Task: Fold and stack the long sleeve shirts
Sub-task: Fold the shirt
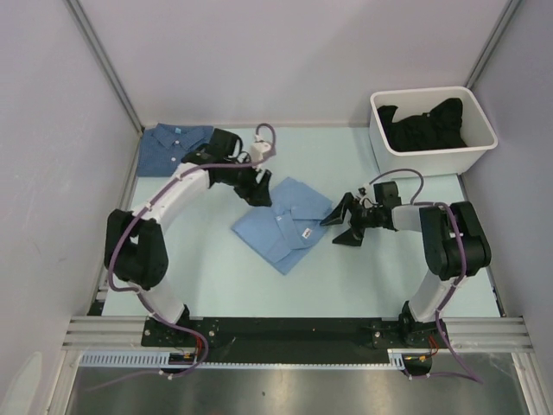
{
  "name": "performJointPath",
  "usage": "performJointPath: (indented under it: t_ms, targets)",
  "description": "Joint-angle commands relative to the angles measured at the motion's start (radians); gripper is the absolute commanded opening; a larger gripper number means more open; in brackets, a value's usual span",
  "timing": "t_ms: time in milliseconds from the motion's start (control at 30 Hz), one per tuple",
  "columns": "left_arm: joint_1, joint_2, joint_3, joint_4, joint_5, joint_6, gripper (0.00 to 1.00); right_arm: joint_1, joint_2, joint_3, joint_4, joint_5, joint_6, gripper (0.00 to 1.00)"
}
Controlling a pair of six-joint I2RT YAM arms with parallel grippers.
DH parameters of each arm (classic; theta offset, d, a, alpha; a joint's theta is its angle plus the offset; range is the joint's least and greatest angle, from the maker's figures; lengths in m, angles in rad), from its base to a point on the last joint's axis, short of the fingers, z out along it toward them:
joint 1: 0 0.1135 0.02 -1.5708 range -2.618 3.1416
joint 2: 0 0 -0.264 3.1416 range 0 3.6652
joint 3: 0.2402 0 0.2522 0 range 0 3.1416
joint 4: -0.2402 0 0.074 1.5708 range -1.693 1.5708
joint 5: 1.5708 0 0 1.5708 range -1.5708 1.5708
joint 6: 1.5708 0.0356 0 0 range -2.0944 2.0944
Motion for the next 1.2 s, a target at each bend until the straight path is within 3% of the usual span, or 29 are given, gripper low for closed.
performJointPath:
  t_ms: [0,133,233,267,367,433,467,500,700,800,867,900,933,1000,1067,1167]
  targets:
    - [0.140,0.049,-0.004,-0.037,0.053,-0.037,0.70,0.059,0.050,-0.019,0.172,0.155,0.141,0.84]
    - [0.200,0.108,-0.053,0.014,0.036,-0.062,0.65,0.107,0.108,-0.024,0.209,0.190,0.192,0.68]
    - [0.210,0.148,-0.092,0.058,0.050,-0.071,0.63,0.111,0.108,-0.022,0.185,0.212,0.159,0.47]
    - [0.211,0.165,-0.093,0.064,0.062,-0.076,0.61,0.111,0.107,-0.002,0.142,0.216,0.137,0.32]
    - [0.214,0.226,-0.096,0.074,0.058,-0.091,0.57,0.110,0.117,0.077,0.023,0.247,-0.007,0.10]
    - [0.222,0.245,-0.109,0.077,0.050,-0.112,0.52,0.110,0.131,0.139,-0.037,0.273,-0.146,0.03]
    - [0.223,0.260,-0.112,0.071,0.044,-0.115,0.48,0.111,0.148,0.204,-0.097,0.284,-0.191,0.00]
    - [0.223,0.265,-0.115,0.057,0.047,-0.112,0.38,0.111,0.160,0.237,-0.131,0.304,-0.228,0.00]
    - [0.174,0.184,-0.239,-0.069,0.140,-0.043,0.07,0.125,0.295,0.532,-0.382,0.327,-0.548,0.00]
    - [0.076,0.088,-0.354,-0.126,0.205,-0.042,0.00,0.150,0.369,0.727,-0.528,0.302,-0.740,0.00]
    - [-0.013,0.043,-0.395,-0.126,0.229,-0.056,0.00,0.174,0.462,0.855,-0.661,0.278,-0.866,0.00]
    - [-0.030,0.021,-0.426,-0.123,0.251,-0.069,0.01,0.209,0.508,0.928,-0.732,0.272,-1.010,0.00]
    - [-0.034,-0.022,-0.437,-0.121,0.302,-0.069,0.04,0.225,0.581,1.070,-0.840,0.269,-1.077,0.00]
    - [0.004,-0.086,-0.451,-0.106,0.334,-0.063,0.21,0.257,0.660,1.195,-0.938,0.272,-1.221,0.00]
    - [0.152,-0.166,-0.446,-0.090,0.395,-0.069,0.37,0.292,0.769,1.387,-1.059,0.243,-1.277,0.00]
    - [0.364,-0.175,-0.370,-0.086,0.349,-0.065,0.52,0.347,0.878,1.577,-1.218,0.200,-1.386,0.00]
